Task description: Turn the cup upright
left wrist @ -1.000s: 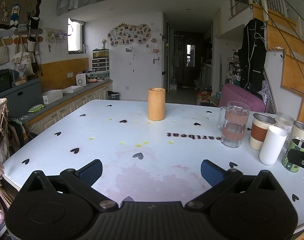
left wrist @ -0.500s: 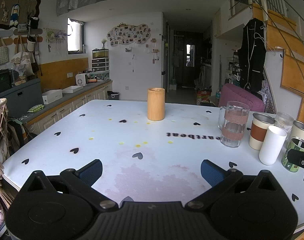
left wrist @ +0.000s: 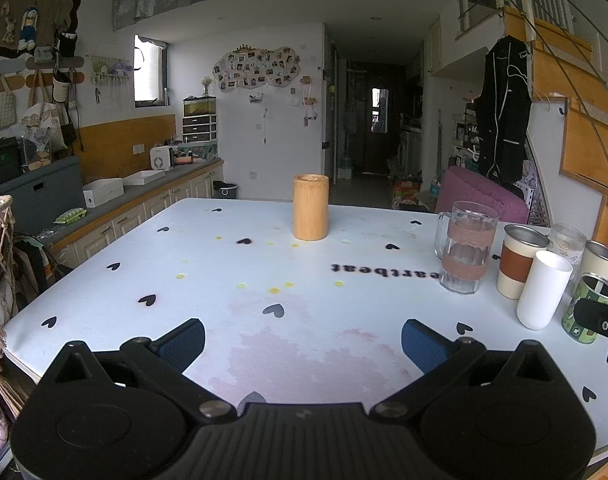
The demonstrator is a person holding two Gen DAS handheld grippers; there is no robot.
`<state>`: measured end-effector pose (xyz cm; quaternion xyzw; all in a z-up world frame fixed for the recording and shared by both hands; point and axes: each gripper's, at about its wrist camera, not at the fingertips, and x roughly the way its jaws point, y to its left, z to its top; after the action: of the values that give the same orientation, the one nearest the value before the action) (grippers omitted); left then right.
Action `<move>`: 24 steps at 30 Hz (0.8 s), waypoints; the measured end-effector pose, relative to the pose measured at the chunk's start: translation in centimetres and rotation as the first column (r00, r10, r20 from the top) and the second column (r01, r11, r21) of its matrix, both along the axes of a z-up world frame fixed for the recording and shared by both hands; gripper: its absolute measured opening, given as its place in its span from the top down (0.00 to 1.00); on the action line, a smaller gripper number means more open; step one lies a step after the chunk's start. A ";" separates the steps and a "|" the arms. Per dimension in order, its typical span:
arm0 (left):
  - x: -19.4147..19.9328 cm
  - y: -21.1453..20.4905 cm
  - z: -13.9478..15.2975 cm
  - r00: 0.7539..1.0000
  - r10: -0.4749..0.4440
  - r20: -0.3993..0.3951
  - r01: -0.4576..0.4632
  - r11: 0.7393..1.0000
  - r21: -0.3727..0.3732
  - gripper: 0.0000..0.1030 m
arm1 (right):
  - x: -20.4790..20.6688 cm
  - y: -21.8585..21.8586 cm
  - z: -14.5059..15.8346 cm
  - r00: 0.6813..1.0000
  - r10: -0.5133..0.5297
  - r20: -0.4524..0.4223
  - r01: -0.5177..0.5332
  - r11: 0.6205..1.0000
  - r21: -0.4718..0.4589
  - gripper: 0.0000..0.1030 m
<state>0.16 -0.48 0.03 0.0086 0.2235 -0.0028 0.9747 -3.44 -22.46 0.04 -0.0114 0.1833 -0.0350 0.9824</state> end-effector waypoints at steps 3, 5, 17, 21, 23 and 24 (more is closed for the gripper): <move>0.0 0.0 0.0 1.000 0.000 -0.001 0.000 1.000 0.000 0.00 | 0.0 0.0 0.0 1.000 0.000 0.000 0.000 1.000 0.000 0.00; 0.0 0.0 0.0 1.000 0.000 -0.001 0.000 1.000 0.000 0.00 | 0.0 0.0 0.0 1.000 0.000 0.000 0.000 1.000 -0.001 0.00; 0.3 -0.7 -0.1 1.000 0.004 -0.007 -0.004 1.000 -0.001 0.00 | -0.1 -0.1 0.0 1.000 -0.004 0.006 0.004 1.000 -0.002 0.00; 1.7 -0.2 -0.9 0.999 0.031 -0.010 -0.032 0.999 -0.012 0.00 | -0.6 -0.6 -0.1 1.000 -0.005 0.014 0.005 1.000 0.005 0.00; 2.8 -0.1 -1.2 0.999 0.042 -0.018 -0.043 0.999 -0.007 0.00 | -0.6 -0.6 -0.3 1.000 -0.001 0.013 0.001 1.000 0.007 0.00; 3.3 -0.1 -1.2 0.999 0.044 -0.012 -0.044 0.999 -0.003 0.00 | -0.6 -0.7 -0.4 1.000 0.000 0.012 -0.001 1.000 0.009 0.00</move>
<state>3.48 -0.59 -1.18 0.0021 0.2295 0.0182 0.9731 -4.05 -23.13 -0.34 -0.0070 0.1773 -0.0341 0.9835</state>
